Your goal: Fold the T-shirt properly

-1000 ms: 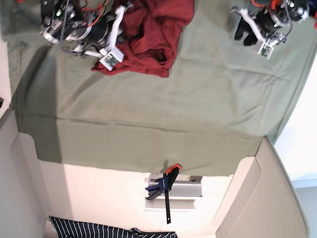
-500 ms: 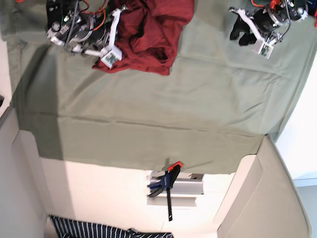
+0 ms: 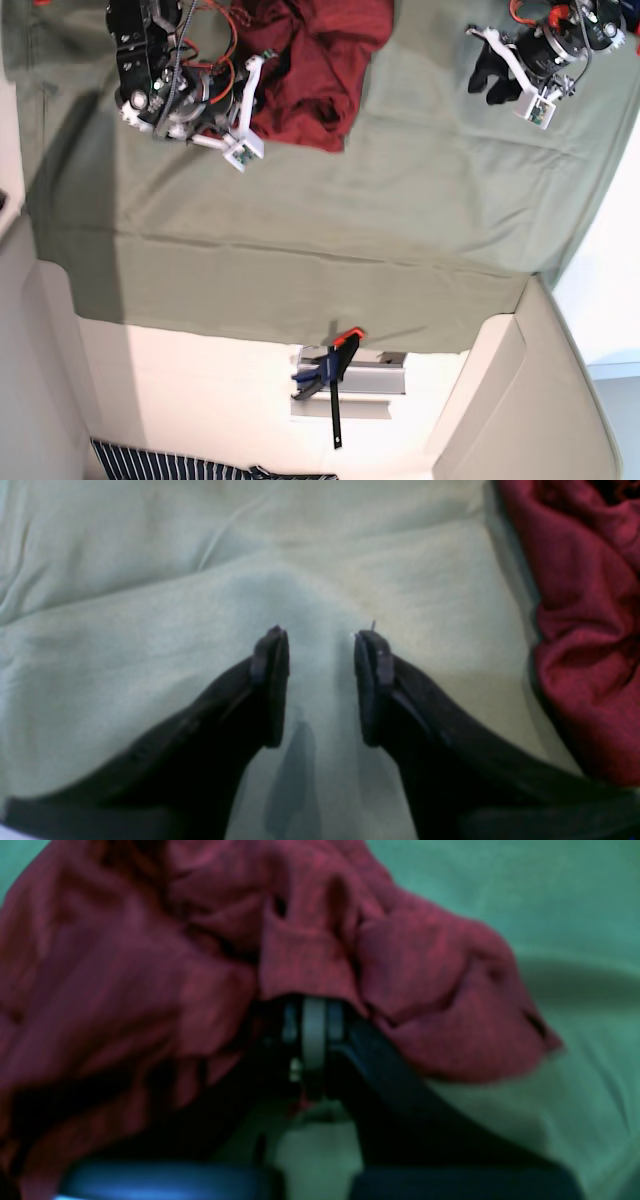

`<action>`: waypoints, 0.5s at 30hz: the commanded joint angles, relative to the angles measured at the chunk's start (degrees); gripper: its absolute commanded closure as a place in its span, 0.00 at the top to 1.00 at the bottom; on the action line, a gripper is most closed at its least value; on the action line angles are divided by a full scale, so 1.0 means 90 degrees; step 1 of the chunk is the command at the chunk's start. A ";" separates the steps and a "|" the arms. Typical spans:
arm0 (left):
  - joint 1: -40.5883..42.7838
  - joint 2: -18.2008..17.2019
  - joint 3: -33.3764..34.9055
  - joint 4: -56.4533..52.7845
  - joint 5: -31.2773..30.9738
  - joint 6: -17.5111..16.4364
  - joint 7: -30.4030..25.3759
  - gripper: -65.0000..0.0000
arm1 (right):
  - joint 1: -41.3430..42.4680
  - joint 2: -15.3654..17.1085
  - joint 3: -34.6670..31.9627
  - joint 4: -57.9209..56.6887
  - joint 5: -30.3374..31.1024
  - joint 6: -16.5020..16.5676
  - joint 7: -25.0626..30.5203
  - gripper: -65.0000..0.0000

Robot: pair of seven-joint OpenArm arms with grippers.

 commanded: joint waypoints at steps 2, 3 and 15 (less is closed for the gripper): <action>-0.0046 -0.0068 -0.0036 0.0102 -0.0100 -0.0027 -0.0138 0.39 | 0.0384 -0.0153 -0.0015 -0.0350 0.0051 -0.0019 0.0415 0.00; -0.0046 -0.0066 -0.0036 0.0102 -0.0097 -0.0027 -0.0138 0.39 | 0.0491 -0.0236 -0.0029 -0.0515 0.0046 -0.0022 0.0491 0.00; -0.0046 -0.0053 -0.0036 0.0102 -0.0102 -0.0027 -0.0141 0.39 | 0.1180 -0.1066 -0.0741 -0.0651 0.0189 -0.0022 0.0529 0.00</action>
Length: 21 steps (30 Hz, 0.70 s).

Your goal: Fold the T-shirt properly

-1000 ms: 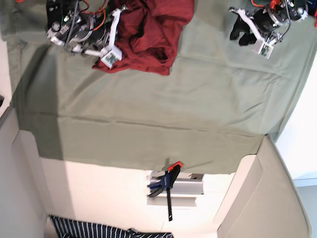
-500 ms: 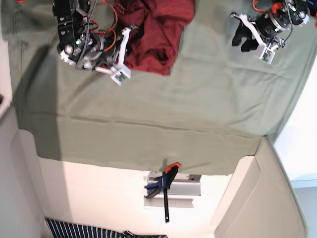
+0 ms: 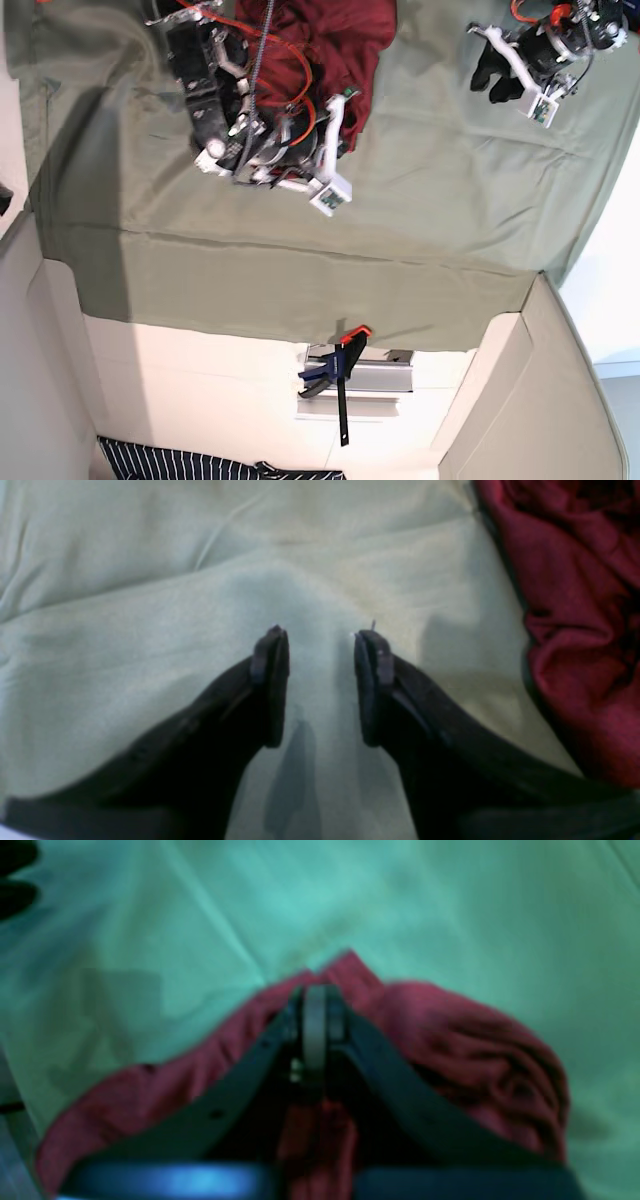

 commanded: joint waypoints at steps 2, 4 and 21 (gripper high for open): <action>-0.0049 -0.0070 -0.0036 0.0102 -0.0087 -0.0024 -0.0138 0.39 | 0.0238 -0.0046 -0.0134 0.0112 0.0036 -0.0019 0.0199 0.00; -0.0049 -0.0070 -0.0036 0.0102 -0.0090 -0.0024 -0.0138 0.39 | 0.0267 -0.0046 -0.0209 0.0109 -0.0010 -0.0019 0.0301 0.00; -0.0046 -0.0070 -0.0036 0.0100 -0.0080 -0.0027 -0.0158 0.39 | -0.0345 -0.0041 -0.0022 0.2640 -0.1982 -0.2188 -0.0561 0.00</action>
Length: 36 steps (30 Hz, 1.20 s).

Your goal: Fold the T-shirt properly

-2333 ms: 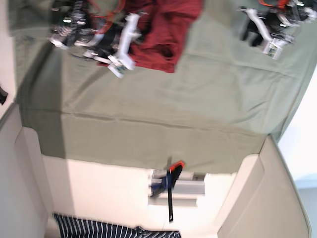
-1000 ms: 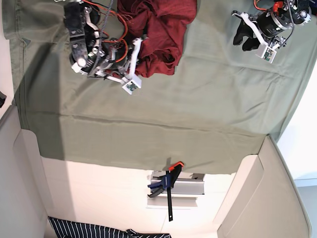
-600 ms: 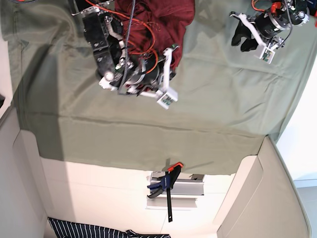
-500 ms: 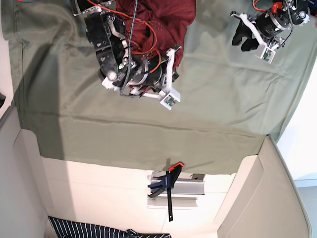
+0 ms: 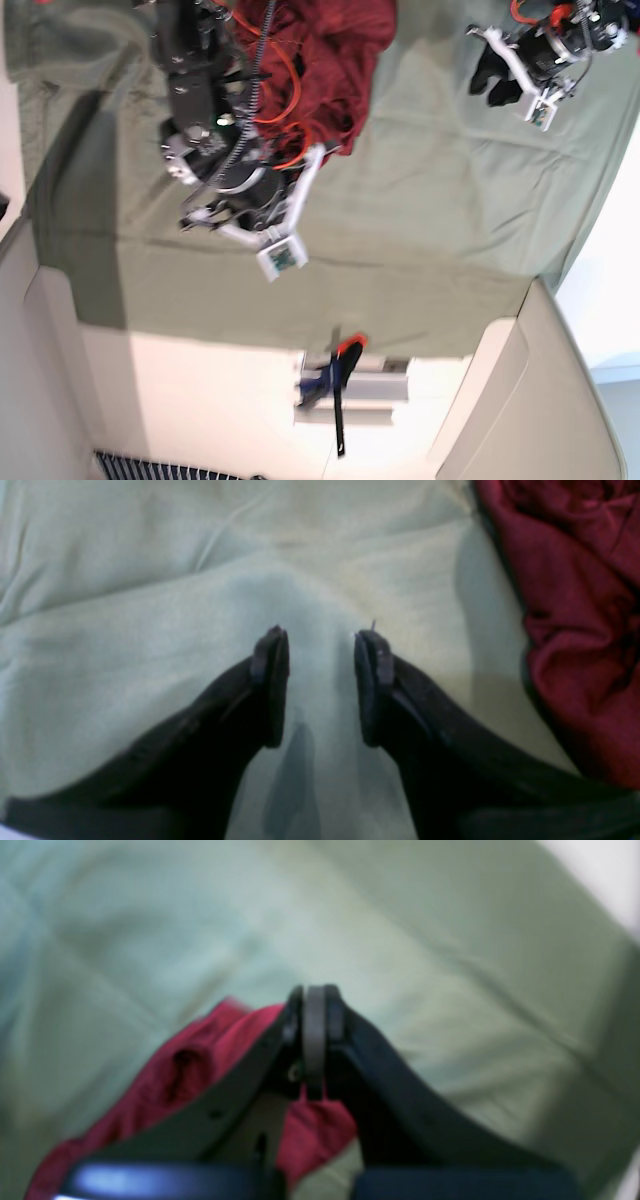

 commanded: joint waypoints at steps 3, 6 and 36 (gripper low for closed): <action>-0.0053 -0.0073 -0.0036 0.0100 -0.0083 -0.0027 -0.0134 0.39 | -0.0544 -0.0051 0.0131 0.0240 -0.0685 -0.0391 -0.0257 0.00; -0.0053 -0.0070 -0.0036 0.0100 -0.0095 -0.0027 -0.0146 0.39 | -0.1185 -0.0044 0.0126 0.0238 -0.0627 -0.0403 -0.0206 0.00; -0.0053 -0.0070 -0.0036 0.0100 -0.0087 -0.0027 -0.0219 0.39 | -0.2089 0.0121 -0.2557 0.0216 0.1350 0.0624 -0.0520 0.00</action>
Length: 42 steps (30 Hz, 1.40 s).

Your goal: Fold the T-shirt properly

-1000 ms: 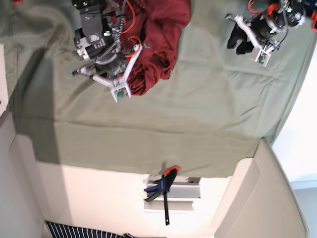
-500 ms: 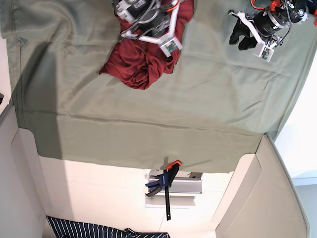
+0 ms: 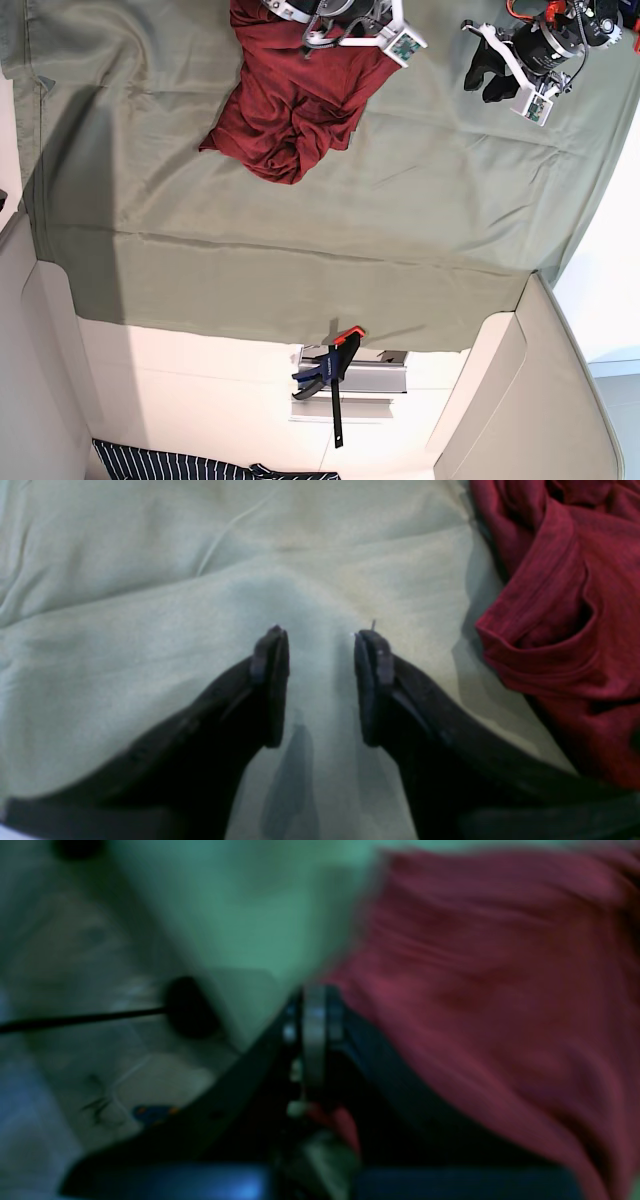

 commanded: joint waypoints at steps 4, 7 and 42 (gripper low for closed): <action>-0.0051 -0.0087 -0.0036 0.0102 -0.0080 -0.0027 -0.0189 0.39 | 0.0066 -0.0085 -0.0010 0.0109 0.0318 0.0299 0.0114 0.00; -0.0051 -0.0087 -0.0036 0.0102 -0.0080 -0.0027 -0.0189 0.39 | 0.0085 -0.0085 -0.0010 0.0163 -0.0158 0.0277 0.0284 0.00; -0.0051 -0.0087 -0.0036 -0.0029 -0.0083 -0.0027 -0.0075 0.39 | 0.5773 0.1030 0.5338 -0.7953 0.3587 0.1644 -0.0869 0.48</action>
